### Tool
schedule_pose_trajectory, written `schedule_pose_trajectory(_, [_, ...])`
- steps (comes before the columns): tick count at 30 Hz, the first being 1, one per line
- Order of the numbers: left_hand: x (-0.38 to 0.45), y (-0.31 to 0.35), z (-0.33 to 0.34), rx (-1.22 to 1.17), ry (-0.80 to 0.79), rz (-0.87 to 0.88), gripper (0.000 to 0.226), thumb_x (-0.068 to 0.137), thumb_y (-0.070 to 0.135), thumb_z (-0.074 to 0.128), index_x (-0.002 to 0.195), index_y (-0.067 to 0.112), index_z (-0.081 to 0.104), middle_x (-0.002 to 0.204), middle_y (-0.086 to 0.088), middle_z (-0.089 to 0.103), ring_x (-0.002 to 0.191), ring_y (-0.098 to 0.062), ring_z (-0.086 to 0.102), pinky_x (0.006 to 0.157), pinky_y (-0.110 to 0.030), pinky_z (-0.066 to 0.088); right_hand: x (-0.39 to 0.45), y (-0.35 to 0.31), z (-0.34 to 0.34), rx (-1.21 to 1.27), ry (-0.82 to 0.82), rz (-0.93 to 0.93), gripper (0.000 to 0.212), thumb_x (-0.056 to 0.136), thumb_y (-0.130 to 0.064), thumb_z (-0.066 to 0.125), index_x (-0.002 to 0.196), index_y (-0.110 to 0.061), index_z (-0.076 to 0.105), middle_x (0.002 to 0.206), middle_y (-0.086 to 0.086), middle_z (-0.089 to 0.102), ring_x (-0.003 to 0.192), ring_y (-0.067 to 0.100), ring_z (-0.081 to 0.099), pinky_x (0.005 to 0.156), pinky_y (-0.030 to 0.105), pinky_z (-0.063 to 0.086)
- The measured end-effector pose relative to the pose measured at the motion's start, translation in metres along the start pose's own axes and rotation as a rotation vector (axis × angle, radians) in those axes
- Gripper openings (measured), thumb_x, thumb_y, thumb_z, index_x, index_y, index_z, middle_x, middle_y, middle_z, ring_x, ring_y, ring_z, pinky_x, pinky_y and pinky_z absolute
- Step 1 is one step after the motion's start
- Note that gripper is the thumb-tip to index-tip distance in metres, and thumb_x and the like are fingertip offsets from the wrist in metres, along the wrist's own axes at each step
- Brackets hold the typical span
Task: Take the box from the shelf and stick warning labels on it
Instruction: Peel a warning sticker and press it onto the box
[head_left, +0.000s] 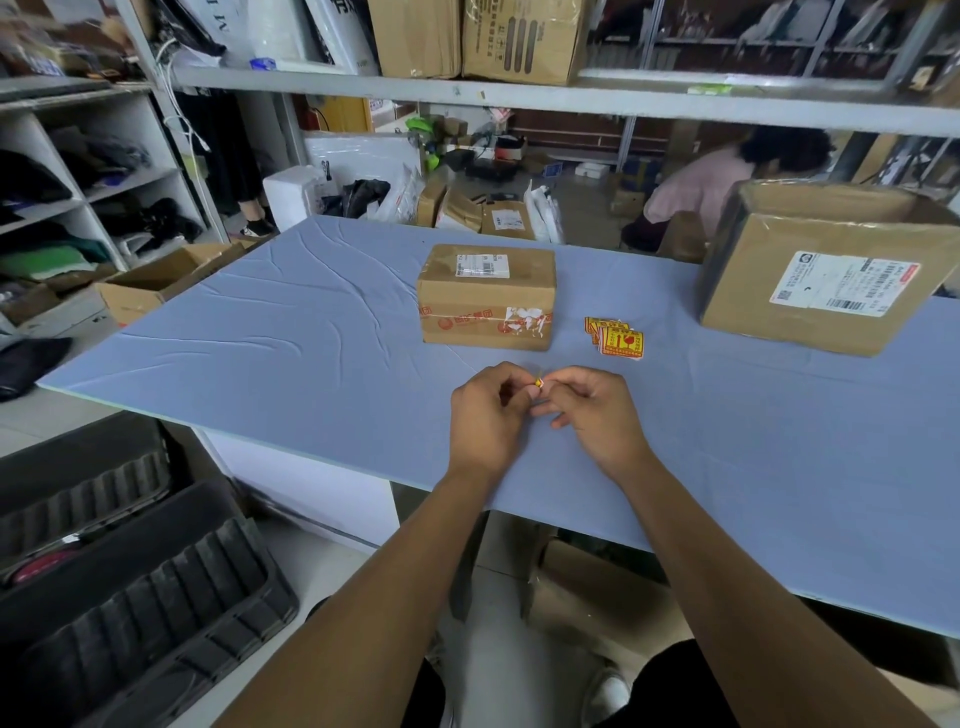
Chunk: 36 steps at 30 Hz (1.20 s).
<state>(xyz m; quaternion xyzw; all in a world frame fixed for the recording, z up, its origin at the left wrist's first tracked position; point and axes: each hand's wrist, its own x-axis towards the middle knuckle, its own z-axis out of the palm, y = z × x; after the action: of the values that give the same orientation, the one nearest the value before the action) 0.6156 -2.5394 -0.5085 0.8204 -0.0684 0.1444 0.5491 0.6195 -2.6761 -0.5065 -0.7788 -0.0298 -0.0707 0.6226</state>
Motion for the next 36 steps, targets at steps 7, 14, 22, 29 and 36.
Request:
schedule_pose_trajectory(7, [-0.001,0.000,0.000,-0.006,-0.008,0.002,0.007,0.089,0.009,0.068,0.086,0.013,0.073,0.083,-0.001,0.073,0.076,-0.010,0.064,0.069,-0.003,0.045,-0.001,-0.001,0.000,-0.018,0.008,0.001,0.017,0.093,-0.001,0.054,0.091,-0.006,0.070,0.080,0.007,0.074,0.065,0.007,0.074,0.054,0.017,0.052])
schedule_pose_trajectory(14, [-0.001,0.002,-0.001,-0.039,-0.005,-0.005,0.004,0.086,0.012,0.072,0.090,0.011,0.074,0.081,0.003,0.071,0.072,-0.001,0.062,0.070,-0.004,0.046,-0.001,-0.001,0.000,-0.073,0.024,-0.021,0.017,0.093,-0.004,0.055,0.088,-0.011,0.070,0.076,0.000,0.073,0.065,0.005,0.072,0.056,0.019,0.052])
schedule_pose_trajectory(22, [-0.003,0.005,-0.002,-0.003,0.018,-0.027,0.010,0.089,0.014,0.067,0.089,0.012,0.077,0.082,0.003,0.075,0.076,-0.008,0.067,0.077,-0.015,0.051,-0.001,-0.004,0.000,-0.148,0.001,-0.048,0.018,0.093,-0.007,0.056,0.086,-0.011,0.071,0.069,-0.008,0.067,0.057,-0.002,0.062,0.055,0.016,0.047])
schedule_pose_trajectory(29, [-0.001,0.007,-0.003,0.035,0.066,-0.097,0.015,0.092,0.014,0.061,0.092,0.009,0.075,0.081,0.003,0.071,0.069,-0.004,0.061,0.065,-0.003,0.042,-0.003,-0.008,0.002,-0.160,0.059,-0.027,0.015,0.089,-0.005,0.058,0.085,-0.009,0.072,0.074,0.003,0.071,0.057,-0.002,0.062,0.056,0.014,0.048])
schedule_pose_trajectory(36, [0.003,0.005,-0.003,-0.021,0.130,-0.225,0.020,0.092,0.010,0.053,0.087,0.007,0.072,0.086,-0.004,0.071,0.078,-0.017,0.061,0.073,-0.024,0.046,-0.007,-0.003,-0.041,-0.349,0.265,0.046,0.012,0.081,-0.011,0.061,0.072,-0.007,0.068,0.064,0.009,0.065,0.063,0.020,0.058,0.063,0.030,0.047])
